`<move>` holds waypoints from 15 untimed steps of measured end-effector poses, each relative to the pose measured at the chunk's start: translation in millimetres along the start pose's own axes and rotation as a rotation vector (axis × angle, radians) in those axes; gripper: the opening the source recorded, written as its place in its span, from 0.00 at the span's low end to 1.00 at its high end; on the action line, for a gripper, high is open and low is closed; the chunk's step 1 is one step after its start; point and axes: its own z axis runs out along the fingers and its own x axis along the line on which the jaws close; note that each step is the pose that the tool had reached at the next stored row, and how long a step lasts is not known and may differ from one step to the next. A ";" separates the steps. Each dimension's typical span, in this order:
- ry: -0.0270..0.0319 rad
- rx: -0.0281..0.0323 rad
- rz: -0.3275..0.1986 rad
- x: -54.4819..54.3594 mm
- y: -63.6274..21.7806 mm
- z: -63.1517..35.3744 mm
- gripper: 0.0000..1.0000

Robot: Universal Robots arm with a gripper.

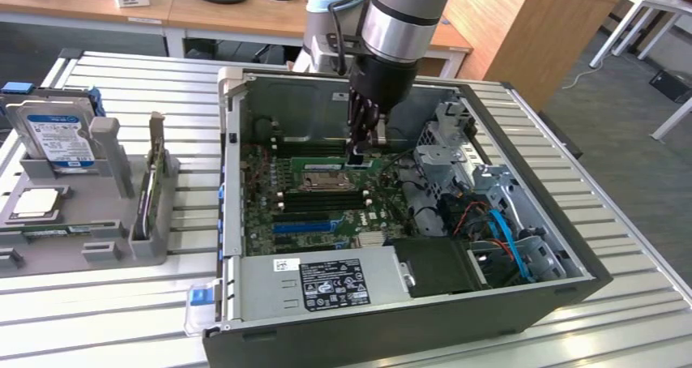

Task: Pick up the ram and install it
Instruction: 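Insert the ram into the slot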

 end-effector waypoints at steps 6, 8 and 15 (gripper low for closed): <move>-0.0001 0.0001 0.000 0.0 -0.2 7.1 0.12; 0.0000 0.0001 0.000 0.0 -0.4 10.2 0.12; 0.0000 0.0001 0.000 -0.1 -0.7 20.0 0.12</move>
